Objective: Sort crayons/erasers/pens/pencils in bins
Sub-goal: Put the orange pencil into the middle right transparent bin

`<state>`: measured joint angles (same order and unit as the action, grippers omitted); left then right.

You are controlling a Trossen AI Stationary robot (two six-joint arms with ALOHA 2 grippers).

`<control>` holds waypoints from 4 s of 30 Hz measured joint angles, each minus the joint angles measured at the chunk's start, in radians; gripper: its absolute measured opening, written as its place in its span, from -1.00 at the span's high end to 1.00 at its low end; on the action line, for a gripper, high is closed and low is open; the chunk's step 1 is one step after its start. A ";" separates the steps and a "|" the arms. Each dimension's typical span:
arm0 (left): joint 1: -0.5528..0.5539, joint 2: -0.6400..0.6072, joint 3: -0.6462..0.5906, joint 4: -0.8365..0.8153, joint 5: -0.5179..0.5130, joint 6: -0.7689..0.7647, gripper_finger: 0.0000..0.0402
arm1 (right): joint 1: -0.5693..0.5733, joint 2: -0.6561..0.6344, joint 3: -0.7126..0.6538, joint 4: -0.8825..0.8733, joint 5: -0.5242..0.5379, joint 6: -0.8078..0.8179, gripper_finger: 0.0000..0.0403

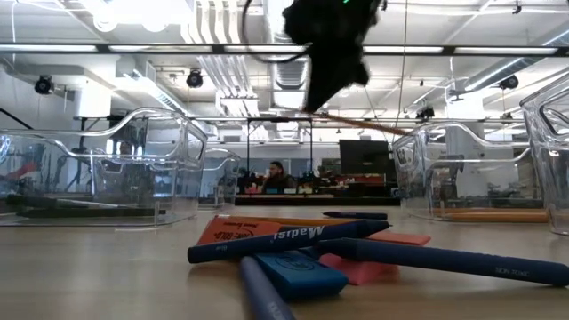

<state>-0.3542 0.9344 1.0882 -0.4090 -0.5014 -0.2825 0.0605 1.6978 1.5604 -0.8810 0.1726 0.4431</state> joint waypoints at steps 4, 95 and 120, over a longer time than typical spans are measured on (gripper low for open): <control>0.000 0.000 0.000 -0.002 0.000 0.000 0.43 | 0.000 -0.125 -0.047 -0.164 0.027 0.009 0.95; 0.001 -0.103 -0.007 -0.058 -0.025 -0.017 0.43 | -0.388 0.460 0.113 0.195 -0.405 -0.751 0.91; 0.000 -0.100 -0.008 -0.056 -0.024 -0.022 0.43 | -0.386 0.163 0.103 -0.049 -0.368 -0.744 0.93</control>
<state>-0.3542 0.8347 1.0805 -0.4653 -0.5255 -0.3045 -0.3256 1.8609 1.6638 -0.9295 -0.1949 -0.3012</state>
